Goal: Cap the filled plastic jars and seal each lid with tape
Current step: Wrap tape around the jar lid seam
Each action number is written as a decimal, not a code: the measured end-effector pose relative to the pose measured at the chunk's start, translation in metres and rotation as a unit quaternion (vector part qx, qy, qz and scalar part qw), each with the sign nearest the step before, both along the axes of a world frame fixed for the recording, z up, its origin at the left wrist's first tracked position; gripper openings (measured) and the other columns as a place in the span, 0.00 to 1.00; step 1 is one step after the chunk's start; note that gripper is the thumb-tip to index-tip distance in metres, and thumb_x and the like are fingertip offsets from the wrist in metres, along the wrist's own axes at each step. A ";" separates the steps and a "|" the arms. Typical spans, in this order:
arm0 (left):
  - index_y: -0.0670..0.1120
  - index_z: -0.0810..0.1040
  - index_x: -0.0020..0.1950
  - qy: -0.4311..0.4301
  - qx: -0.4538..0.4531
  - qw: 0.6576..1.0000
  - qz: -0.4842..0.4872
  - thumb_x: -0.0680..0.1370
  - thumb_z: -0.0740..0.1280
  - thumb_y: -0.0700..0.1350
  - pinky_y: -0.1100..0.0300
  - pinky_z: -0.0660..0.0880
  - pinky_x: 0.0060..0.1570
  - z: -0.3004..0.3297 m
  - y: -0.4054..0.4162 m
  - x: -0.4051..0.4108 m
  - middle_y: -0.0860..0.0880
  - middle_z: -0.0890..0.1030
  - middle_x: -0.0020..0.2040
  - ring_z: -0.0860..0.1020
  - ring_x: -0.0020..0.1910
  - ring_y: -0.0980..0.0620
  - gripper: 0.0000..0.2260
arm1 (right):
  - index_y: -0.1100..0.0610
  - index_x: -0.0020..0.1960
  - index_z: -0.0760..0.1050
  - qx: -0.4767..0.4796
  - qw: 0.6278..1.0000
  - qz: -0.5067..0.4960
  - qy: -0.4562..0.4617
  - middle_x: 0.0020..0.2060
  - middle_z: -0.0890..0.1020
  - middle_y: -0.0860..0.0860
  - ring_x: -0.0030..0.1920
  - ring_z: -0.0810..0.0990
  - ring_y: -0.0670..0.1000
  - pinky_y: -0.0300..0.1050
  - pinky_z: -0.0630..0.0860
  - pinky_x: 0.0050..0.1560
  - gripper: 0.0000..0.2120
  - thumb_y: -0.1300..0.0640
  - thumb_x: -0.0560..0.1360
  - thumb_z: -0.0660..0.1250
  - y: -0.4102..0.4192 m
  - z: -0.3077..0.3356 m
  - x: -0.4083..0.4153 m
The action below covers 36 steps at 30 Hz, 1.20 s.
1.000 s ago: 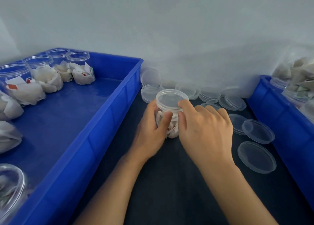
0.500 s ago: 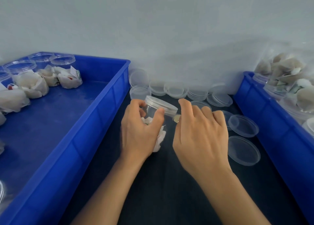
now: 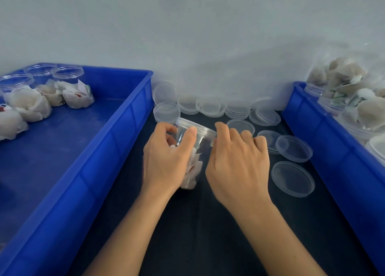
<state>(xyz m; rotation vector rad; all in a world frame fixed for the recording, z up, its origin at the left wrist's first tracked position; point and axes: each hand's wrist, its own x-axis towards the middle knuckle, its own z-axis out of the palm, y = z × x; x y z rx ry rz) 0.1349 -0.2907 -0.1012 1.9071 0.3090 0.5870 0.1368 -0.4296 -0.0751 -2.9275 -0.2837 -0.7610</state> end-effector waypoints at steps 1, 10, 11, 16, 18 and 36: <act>0.57 0.76 0.51 0.002 0.000 1.000 -0.003 0.70 0.61 0.72 0.62 0.71 0.42 0.000 -0.001 0.000 0.55 0.80 0.47 0.78 0.47 0.60 0.22 | 0.52 0.55 0.72 -0.001 1.000 -0.001 0.000 0.36 0.73 0.46 0.38 0.68 0.53 0.50 0.56 0.45 0.10 0.55 0.79 0.54 0.000 0.000 0.000; 0.58 0.75 0.51 0.030 0.011 0.998 -0.061 0.72 0.59 0.77 0.49 0.79 0.50 0.002 0.007 -0.008 0.54 0.81 0.48 0.80 0.46 0.57 0.25 | 0.49 0.57 0.73 0.009 0.999 0.025 0.028 0.37 0.75 0.45 0.39 0.70 0.53 0.50 0.58 0.45 0.10 0.54 0.81 0.55 -0.004 0.004 -0.007; 0.58 0.75 0.51 0.031 0.012 0.997 -0.065 0.72 0.59 0.78 0.49 0.80 0.51 0.002 0.008 -0.009 0.53 0.81 0.48 0.80 0.46 0.57 0.26 | 0.48 0.61 0.75 0.032 0.998 0.038 0.042 0.39 0.78 0.45 0.41 0.74 0.53 0.50 0.62 0.46 0.12 0.53 0.82 0.56 -0.006 0.006 -0.007; 0.56 0.78 0.52 0.030 -0.005 0.995 -0.092 0.73 0.61 0.77 0.45 0.80 0.55 0.008 0.010 -0.010 0.52 0.83 0.49 0.82 0.48 0.54 0.26 | 0.31 0.71 0.71 0.245 0.948 0.087 0.181 0.36 0.82 0.40 0.47 0.82 0.53 0.56 0.79 0.56 0.17 0.42 0.83 0.60 -0.030 0.012 0.000; 0.57 0.79 0.52 0.038 0.001 0.995 -0.094 0.73 0.61 0.76 0.49 0.80 0.53 0.009 0.011 -0.011 0.54 0.83 0.49 0.81 0.48 0.58 0.26 | 0.30 0.71 0.69 0.278 0.920 0.124 0.245 0.35 0.85 0.41 0.41 0.84 0.50 0.55 0.80 0.54 0.17 0.40 0.83 0.60 -0.040 0.010 0.005; 0.62 0.77 0.58 0.051 0.038 0.995 -0.071 0.73 0.57 0.77 0.51 0.80 0.52 0.008 0.004 -0.018 0.60 0.83 0.48 0.81 0.48 0.61 0.25 | 0.31 0.72 0.68 0.246 0.929 0.169 0.219 0.31 0.77 0.41 0.38 0.77 0.49 0.53 0.74 0.45 0.19 0.45 0.84 0.52 -0.045 0.002 0.001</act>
